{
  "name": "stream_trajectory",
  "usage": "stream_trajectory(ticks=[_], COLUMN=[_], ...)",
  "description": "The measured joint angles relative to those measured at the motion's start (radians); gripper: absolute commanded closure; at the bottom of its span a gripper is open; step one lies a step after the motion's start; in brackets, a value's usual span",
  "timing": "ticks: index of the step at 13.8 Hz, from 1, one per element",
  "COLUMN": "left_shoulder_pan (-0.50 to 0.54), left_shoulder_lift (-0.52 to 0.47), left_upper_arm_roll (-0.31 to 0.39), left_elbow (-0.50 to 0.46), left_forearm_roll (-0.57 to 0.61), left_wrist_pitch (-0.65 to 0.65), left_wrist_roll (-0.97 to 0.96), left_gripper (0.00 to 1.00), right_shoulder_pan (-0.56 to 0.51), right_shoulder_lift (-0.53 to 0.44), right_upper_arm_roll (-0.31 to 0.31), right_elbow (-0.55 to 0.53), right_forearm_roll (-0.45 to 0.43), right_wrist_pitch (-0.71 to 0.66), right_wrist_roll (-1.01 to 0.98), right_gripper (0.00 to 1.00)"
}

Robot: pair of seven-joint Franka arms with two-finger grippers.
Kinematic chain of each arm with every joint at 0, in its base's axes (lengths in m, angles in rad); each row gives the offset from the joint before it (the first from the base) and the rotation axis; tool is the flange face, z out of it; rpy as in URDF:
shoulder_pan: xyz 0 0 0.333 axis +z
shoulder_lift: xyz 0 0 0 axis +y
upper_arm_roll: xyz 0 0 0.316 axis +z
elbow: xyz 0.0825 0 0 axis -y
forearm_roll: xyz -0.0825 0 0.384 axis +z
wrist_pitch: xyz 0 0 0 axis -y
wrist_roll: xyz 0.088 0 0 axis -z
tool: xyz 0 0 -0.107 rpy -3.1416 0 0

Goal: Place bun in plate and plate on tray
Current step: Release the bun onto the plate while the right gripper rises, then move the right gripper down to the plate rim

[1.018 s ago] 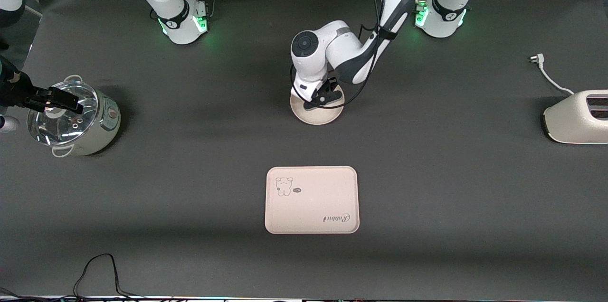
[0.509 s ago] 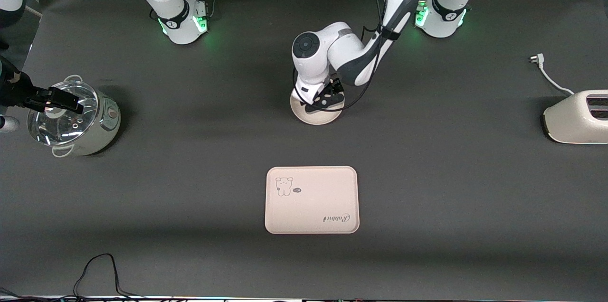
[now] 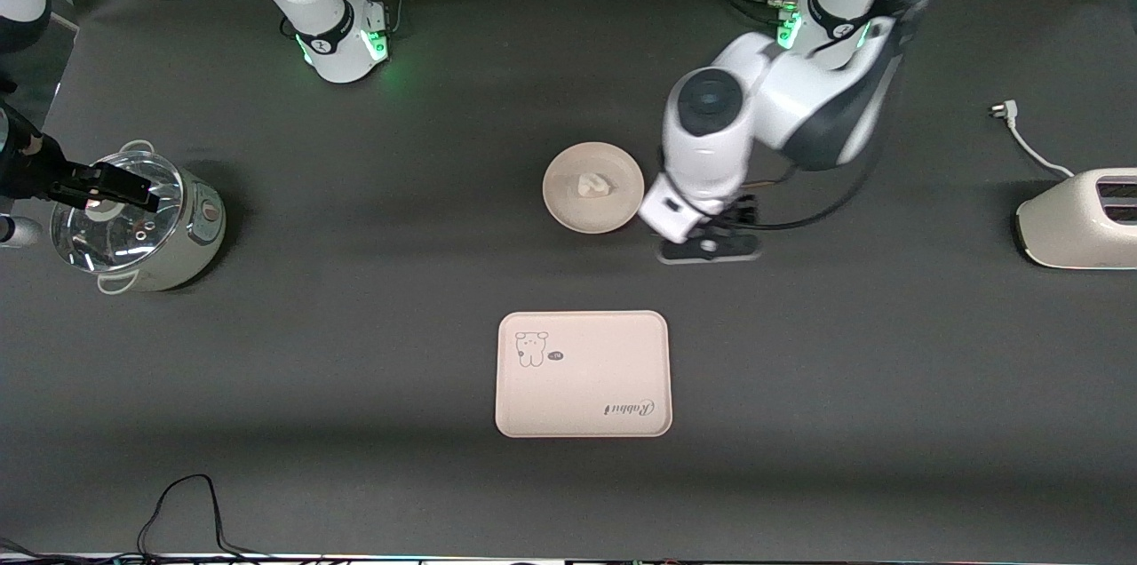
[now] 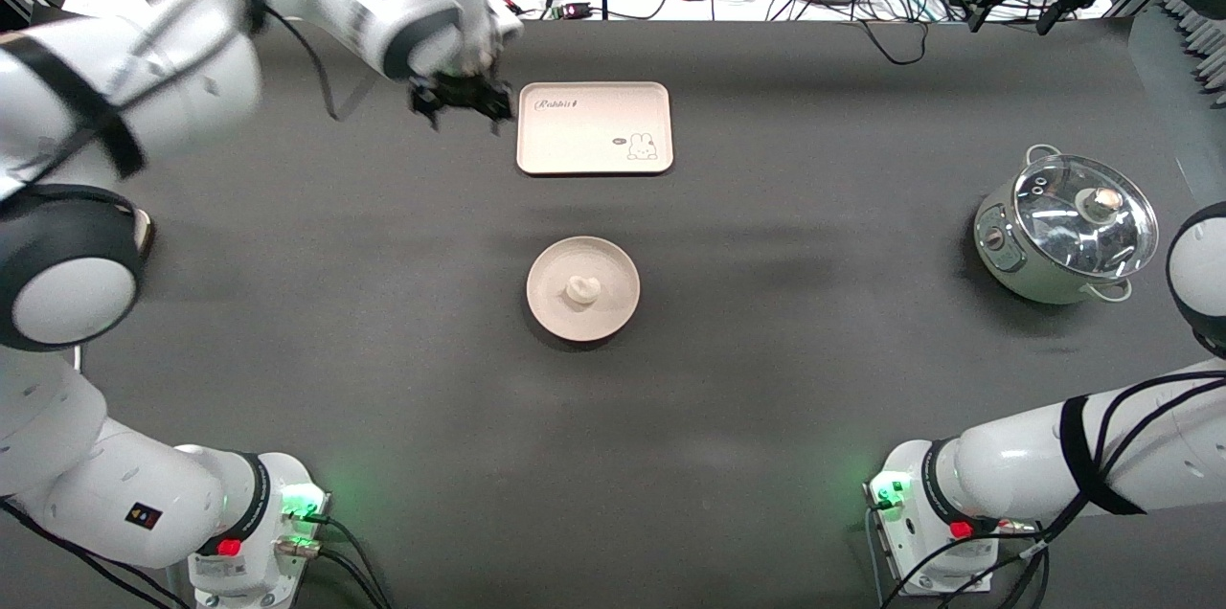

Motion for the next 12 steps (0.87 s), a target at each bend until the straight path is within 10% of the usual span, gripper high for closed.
stream_trajectory(ticks=[5,12], left_shoulder_pan=[0.258,0.367], left_shoulder_lift=[-0.051,-0.133], left_upper_arm_roll=[0.001,-0.001], left_elbow=[0.193,0.215], left_forearm_roll=[-0.09,-0.102], left_wrist_pitch=[-0.253,-0.381], left_wrist_roll=[0.348,0.447], left_gripper=[0.0,0.0], right_shoulder_pan=[0.319,0.841], right_shoulder_lift=[-0.045,-0.018], right_upper_arm_roll=[0.018,0.023], right_elbow=[-0.016,-0.034], right_forearm_roll=[0.024,0.044], right_wrist_pitch=[-0.011,0.087], right_wrist_roll=[0.322,0.885], right_gripper=[0.0,0.0])
